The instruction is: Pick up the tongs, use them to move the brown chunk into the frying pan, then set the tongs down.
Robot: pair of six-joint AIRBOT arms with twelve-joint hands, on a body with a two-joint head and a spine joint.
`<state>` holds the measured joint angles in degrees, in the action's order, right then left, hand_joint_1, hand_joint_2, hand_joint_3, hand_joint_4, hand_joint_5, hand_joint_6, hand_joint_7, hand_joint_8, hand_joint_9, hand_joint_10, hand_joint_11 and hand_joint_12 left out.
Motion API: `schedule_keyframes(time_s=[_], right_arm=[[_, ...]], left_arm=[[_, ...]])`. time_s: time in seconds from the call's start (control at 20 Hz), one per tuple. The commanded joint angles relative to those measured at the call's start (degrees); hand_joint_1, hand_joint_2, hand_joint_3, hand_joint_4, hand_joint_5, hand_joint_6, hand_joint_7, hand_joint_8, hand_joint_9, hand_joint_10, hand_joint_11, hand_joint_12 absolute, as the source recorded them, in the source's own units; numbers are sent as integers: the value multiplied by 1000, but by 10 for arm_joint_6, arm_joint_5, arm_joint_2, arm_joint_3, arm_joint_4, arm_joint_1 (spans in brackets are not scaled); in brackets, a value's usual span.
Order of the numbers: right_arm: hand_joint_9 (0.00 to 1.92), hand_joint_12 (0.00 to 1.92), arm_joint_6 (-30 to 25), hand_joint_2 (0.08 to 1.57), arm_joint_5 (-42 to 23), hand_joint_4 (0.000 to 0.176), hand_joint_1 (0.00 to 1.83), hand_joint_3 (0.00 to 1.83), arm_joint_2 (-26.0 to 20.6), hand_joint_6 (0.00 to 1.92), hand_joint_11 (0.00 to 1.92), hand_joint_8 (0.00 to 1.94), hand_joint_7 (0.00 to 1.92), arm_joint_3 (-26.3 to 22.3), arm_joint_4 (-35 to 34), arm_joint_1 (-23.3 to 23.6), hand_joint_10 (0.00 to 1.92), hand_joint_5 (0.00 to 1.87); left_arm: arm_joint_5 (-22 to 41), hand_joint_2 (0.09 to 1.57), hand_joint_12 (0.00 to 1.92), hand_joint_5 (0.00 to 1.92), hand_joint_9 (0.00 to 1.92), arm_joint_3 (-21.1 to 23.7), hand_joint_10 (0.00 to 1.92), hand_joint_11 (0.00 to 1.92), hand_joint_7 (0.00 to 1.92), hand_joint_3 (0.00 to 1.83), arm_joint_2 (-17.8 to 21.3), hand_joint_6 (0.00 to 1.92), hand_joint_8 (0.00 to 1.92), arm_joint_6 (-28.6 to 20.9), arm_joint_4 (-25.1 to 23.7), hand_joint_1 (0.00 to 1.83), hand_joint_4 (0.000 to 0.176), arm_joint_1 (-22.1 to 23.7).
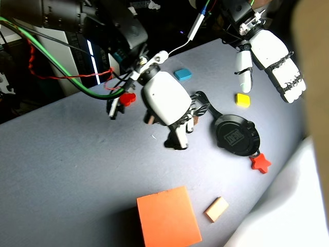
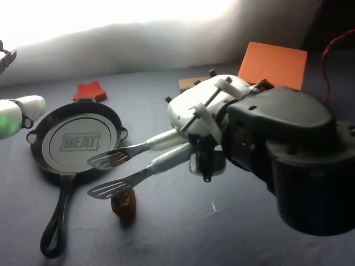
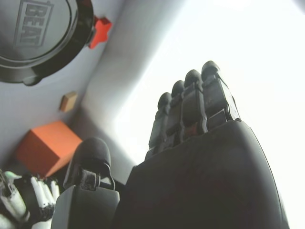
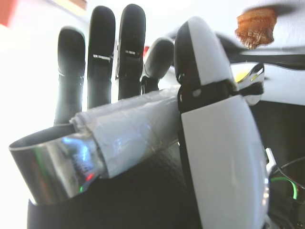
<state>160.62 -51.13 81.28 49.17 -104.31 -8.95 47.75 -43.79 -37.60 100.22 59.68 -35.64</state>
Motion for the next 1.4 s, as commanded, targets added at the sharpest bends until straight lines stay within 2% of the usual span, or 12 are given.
schedule_keyframes(time_s=[0.0,0.65,1.05,1.15,1.35], right_arm=[[742,1612,2,1279,0,0,1069,0,1,1426,419,15,1059,2,53,0,788,675],[720,1621,3,1277,14,0,1068,0,15,1423,401,13,1050,31,77,-36,812,677],[719,1607,3,1254,9,0,1083,0,14,1368,414,17,1056,28,75,-20,808,715],[706,1617,4,1281,9,0,1062,6,10,1437,390,11,1041,25,75,-16,802,668],[708,1619,5,1279,9,0,1064,0,2,1428,380,13,1045,9,74,-13,797,674]], left_arm=[[60,1334,6,23,42,-3,5,12,50,0,7,4,3,1,-25,0,0,3],[63,1341,6,19,32,-2,4,10,41,1,5,2,0,1,-25,0,0,3],[63,1347,8,19,34,-1,3,6,42,3,5,3,4,2,-25,0,0,2],[64,1344,8,25,37,-1,4,6,48,1,5,5,5,2,-25,0,0,3],[66,1340,3,20,35,-1,3,6,47,0,5,2,3,2,-25,0,0,3]])
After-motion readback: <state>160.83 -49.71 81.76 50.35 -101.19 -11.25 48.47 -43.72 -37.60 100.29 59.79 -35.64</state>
